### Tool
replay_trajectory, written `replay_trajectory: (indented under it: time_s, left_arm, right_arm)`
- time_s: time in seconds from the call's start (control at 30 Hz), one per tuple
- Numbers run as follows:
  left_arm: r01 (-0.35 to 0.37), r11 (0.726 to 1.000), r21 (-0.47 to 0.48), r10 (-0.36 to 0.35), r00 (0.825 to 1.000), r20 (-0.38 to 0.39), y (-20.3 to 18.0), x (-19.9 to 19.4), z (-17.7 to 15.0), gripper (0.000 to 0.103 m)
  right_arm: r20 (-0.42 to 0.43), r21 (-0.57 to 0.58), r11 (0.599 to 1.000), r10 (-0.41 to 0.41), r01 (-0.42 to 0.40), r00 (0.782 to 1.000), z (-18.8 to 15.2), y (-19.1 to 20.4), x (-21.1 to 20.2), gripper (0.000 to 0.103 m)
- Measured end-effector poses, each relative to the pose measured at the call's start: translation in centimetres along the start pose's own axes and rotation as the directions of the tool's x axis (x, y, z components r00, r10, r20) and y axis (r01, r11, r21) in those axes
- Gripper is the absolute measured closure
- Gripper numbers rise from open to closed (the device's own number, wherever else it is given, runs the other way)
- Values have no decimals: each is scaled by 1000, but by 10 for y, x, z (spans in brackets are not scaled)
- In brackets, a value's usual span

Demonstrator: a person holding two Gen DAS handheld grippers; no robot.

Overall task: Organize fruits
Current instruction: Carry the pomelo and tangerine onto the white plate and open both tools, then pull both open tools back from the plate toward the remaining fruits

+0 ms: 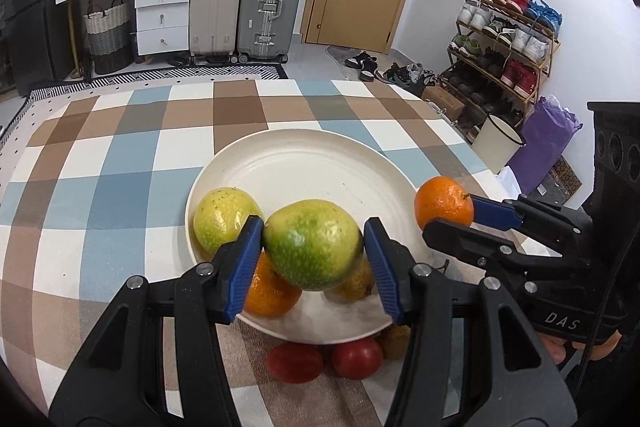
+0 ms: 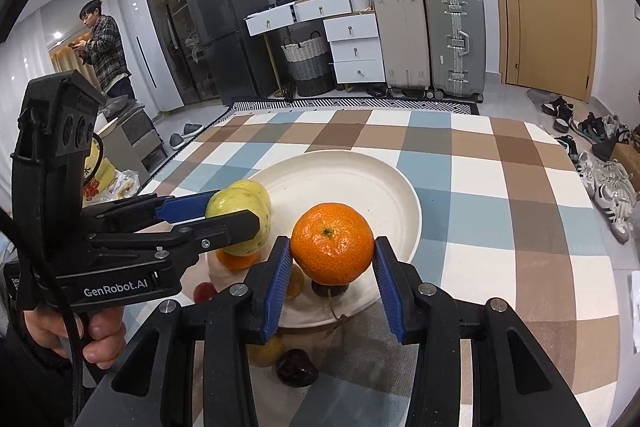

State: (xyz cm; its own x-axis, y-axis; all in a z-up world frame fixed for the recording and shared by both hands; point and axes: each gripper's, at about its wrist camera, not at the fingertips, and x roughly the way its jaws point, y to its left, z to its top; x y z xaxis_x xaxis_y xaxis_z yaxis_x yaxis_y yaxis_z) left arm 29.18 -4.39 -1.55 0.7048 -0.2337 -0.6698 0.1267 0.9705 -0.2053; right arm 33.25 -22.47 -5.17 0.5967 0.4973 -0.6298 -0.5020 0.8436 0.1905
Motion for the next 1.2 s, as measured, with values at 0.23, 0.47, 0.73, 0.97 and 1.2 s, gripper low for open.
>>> replay_trajectory:
  time_s: [0.23, 0.47, 0.73, 0.97, 1.2]
  left_arm:
    - [6, 1000, 8, -5, 1000, -11, -2, 18, 4, 54]
    - [12, 1000, 10, -12, 1000, -15, -3, 23, 3, 54]
    - [3, 1000, 11, -3, 1000, -16, -4, 30, 6, 57]
    - [-7, 1000, 13, 7, 1000, 14, -2, 10, 8, 57]
    - [-47, 999, -16, 48, 998, 44, 9, -26, -6, 21]
  right_arm:
    - [-29, 5, 1000, -12, 12, 1000, -2, -8, 15, 61]
    - [-42, 5, 1000, -25, 25, 999, -1, -13, 25, 61]
    - [-43, -2, 999, -35, 35, 998, 1, -11, 29, 61]
    - [-20, -2, 999, -46, 46, 999, -1, -9, 17, 54]
    - [3, 6, 997, -71, 71, 997, -7, -7, -5, 32]
